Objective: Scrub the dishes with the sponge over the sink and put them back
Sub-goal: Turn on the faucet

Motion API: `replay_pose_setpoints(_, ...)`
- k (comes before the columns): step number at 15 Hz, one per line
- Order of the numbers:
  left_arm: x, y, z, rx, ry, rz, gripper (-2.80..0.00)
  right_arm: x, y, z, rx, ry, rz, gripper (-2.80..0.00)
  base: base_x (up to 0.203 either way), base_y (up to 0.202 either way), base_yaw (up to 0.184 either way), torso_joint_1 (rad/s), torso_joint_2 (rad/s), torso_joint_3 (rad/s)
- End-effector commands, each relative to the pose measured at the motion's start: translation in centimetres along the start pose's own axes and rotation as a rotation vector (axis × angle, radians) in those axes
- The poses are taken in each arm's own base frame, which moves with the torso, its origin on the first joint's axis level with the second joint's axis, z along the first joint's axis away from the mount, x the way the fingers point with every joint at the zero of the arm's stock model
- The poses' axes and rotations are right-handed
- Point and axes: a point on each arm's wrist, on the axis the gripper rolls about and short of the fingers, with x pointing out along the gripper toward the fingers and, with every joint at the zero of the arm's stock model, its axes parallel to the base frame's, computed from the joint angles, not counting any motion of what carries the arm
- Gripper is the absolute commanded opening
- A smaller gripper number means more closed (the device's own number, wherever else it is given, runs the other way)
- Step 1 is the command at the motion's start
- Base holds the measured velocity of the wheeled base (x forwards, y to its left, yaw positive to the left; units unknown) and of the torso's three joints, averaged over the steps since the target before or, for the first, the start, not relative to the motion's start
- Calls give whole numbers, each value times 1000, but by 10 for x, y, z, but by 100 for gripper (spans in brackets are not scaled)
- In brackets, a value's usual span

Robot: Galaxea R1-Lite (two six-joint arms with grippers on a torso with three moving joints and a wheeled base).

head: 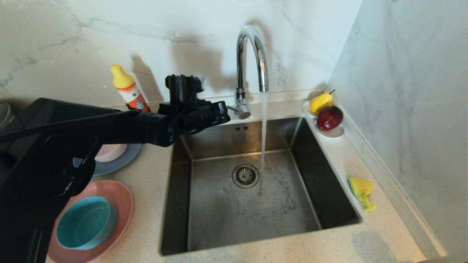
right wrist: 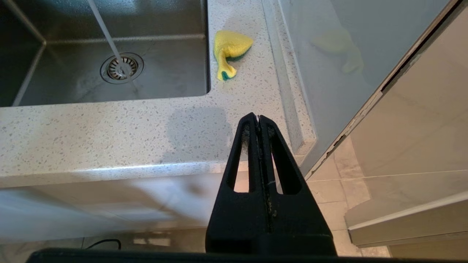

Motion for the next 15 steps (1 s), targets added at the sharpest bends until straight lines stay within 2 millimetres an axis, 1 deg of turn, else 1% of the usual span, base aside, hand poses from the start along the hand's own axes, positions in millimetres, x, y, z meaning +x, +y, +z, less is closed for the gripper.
replay_pose_setpoints(1, -5, -3, 9, 0, -30, -8, -280, 0, 0, 0, 0, -1, 0, -280, 0, 0, 0, 0, 0, 0)
replay_pose_setpoints(5, -15, 2, 31, 1, -88, 2, -280, 0, 0, 0, 0, -1, 0, -280, 0, 0, 0, 0, 0, 0)
replay_pose_setpoints(6, -20, 1, 37, 2, -103, 2, -280, 0, 0, 0, 0, -1, 1, -280, 0, 0, 0, 0, 0, 0)
replay_pose_setpoints(8, -41, -6, 58, 7, -153, 10, -280, 0, 0, 0, 0, -1, 0, -280, 0, 0, 0, 0, 0, 0)
replay_pose_setpoints(9, -57, -11, 71, 13, -191, 27, -280, 0, 0, 0, 0, -1, 0, -280, 0, 0, 0, 0, 0, 0)
replay_pose_setpoints(11, -99, -24, 99, 45, -282, 88, -280, 0, 0, 0, 0, -1, 0, -280, 0, 0, 0, 0, 0, 0)
replay_pose_setpoints(13, -152, -37, 123, 101, -371, 160, -280, 0, 0, 0, 0, -1, 0, -280, 0, 0, 0, 0, 0, 0)
replay_pose_setpoints(15, -210, -47, 136, 164, -445, 233, -280, 0, 0, 0, 0, -1, 0, -280, 0, 0, 0, 0, 0, 0)
